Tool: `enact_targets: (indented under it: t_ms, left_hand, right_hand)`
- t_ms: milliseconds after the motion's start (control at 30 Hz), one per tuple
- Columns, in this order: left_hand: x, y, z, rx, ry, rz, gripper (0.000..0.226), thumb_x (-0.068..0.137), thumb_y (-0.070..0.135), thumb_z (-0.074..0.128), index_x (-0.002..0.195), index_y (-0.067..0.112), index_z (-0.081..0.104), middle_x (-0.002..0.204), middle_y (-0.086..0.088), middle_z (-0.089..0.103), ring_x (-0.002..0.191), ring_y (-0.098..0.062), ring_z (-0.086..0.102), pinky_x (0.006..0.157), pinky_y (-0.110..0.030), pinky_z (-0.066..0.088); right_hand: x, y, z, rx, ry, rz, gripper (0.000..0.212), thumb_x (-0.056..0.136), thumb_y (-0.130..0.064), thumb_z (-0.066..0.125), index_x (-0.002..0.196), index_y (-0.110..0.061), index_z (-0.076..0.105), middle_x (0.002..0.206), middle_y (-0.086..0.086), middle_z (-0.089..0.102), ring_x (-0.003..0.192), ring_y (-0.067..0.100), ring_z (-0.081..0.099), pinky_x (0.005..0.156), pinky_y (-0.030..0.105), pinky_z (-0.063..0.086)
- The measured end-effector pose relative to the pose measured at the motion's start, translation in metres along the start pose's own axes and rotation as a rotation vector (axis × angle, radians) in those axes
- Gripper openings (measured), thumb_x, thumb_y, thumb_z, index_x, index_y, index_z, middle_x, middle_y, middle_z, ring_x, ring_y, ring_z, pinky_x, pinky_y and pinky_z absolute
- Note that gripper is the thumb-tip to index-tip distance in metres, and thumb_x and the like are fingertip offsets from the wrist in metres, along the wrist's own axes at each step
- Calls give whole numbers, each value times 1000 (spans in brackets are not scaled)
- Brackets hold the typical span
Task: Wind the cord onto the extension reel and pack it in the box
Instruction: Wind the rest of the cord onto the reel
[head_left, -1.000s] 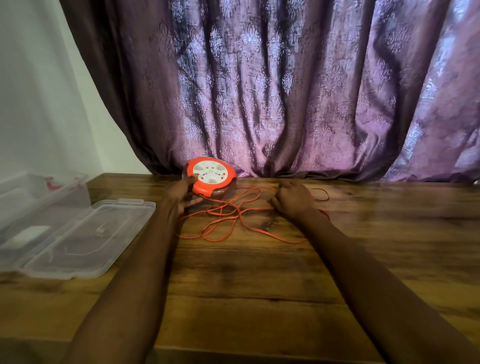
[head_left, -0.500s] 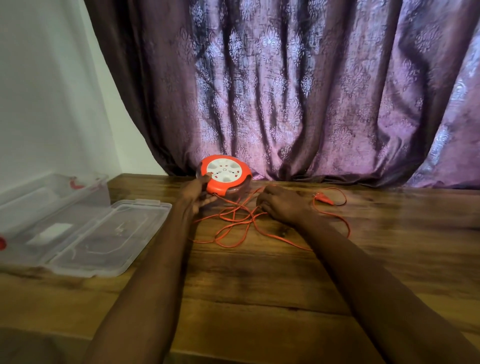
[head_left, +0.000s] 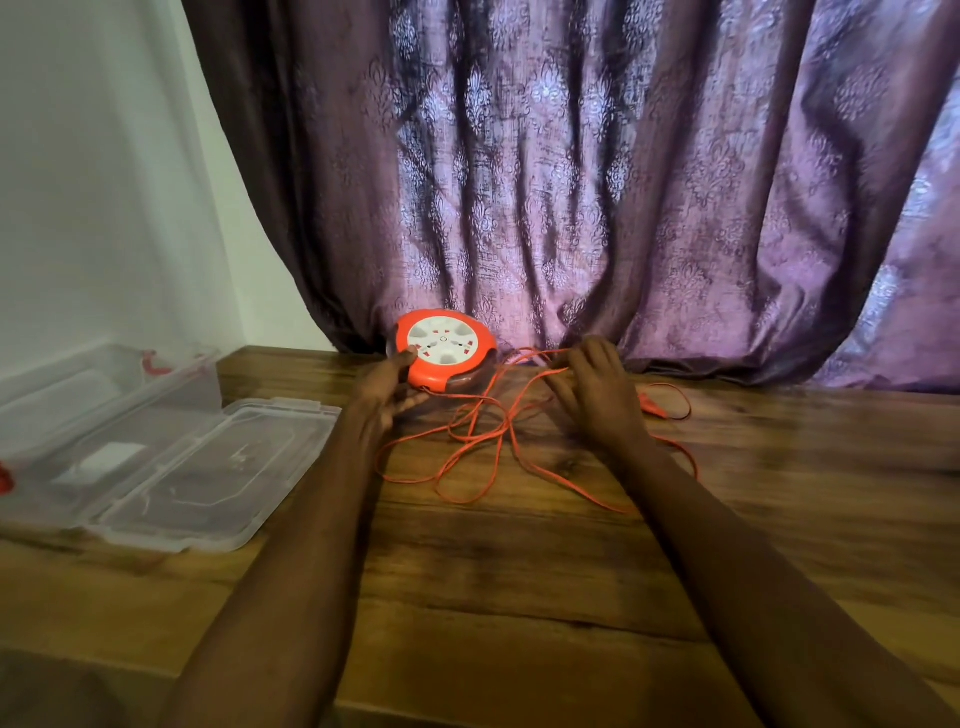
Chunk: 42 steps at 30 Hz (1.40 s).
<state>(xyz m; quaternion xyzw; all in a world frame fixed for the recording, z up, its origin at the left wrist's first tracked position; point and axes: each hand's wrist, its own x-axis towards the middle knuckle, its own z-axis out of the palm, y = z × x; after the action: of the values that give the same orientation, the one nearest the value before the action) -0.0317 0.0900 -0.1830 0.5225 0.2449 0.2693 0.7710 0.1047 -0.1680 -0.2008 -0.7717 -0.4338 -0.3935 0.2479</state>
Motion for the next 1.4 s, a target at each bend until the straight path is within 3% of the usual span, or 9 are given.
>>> enact_targets:
  t_ms: [167,300,433,500,667,900,1067,1200,1400]
  left_hand:
    - [-1,0,4,-26,1,18,25,91,21,70,111,10,62,90,-6,68,76,-16,63,54,-30,61]
    - [-1,0,7,-44,-17,32,31,91,23,70,116,8,61,93,-8,69,78,-17,64,65,-33,62]
    - [-5,1,11,-83,-23,54,32,91,22,70,118,7,62,90,-6,72,75,-16,68,62,-33,63]
    - [-7,1,14,-97,-39,66,34,92,23,68,121,8,62,92,-4,73,76,-15,69,65,-34,63]
    - [-13,4,20,-83,-96,115,30,95,23,64,122,10,63,91,-1,72,68,-7,69,62,-30,61]
    - [-18,1,29,-31,-117,121,28,94,23,65,119,12,65,90,0,72,66,-7,67,74,-36,59]
    - [-22,-2,36,35,-144,147,21,92,26,68,111,18,64,91,-1,69,76,-11,64,73,-35,58]
    - [-25,-4,42,102,-209,190,16,90,22,70,105,20,67,94,2,72,79,-10,65,60,-27,58]
    - [-26,-4,48,267,-321,279,20,88,27,71,107,21,72,94,3,77,78,-11,68,61,-27,55]
  right_hand:
    - [-2,3,-5,292,-34,104,21,92,-30,68,105,-16,59,109,6,56,96,27,61,78,43,51]
    - [3,9,-13,394,-26,103,14,93,-28,64,103,-19,61,99,-1,62,85,16,60,76,28,47]
    - [9,12,-18,531,-342,246,16,88,-10,71,100,-21,70,96,-4,73,87,21,70,81,29,52]
    - [8,16,-19,399,-463,260,27,82,-2,68,91,-27,74,90,-11,72,89,17,71,80,22,51]
    - [5,15,-22,267,-711,299,34,75,0,65,89,-26,81,90,-4,78,86,10,69,78,26,53]
    - [18,-6,-26,345,-286,304,28,89,-12,58,107,-26,74,101,1,76,89,18,69,81,31,52]
    - [21,-23,-25,284,-115,28,30,95,-14,59,124,-17,65,110,6,64,102,22,61,91,33,46]
    - [26,-26,-28,67,-98,-34,36,97,-24,57,133,-23,61,121,6,60,109,27,57,92,41,47]
    - [26,-24,-33,-215,-288,-155,58,86,-21,59,140,-39,52,131,4,56,114,29,53,87,42,45]
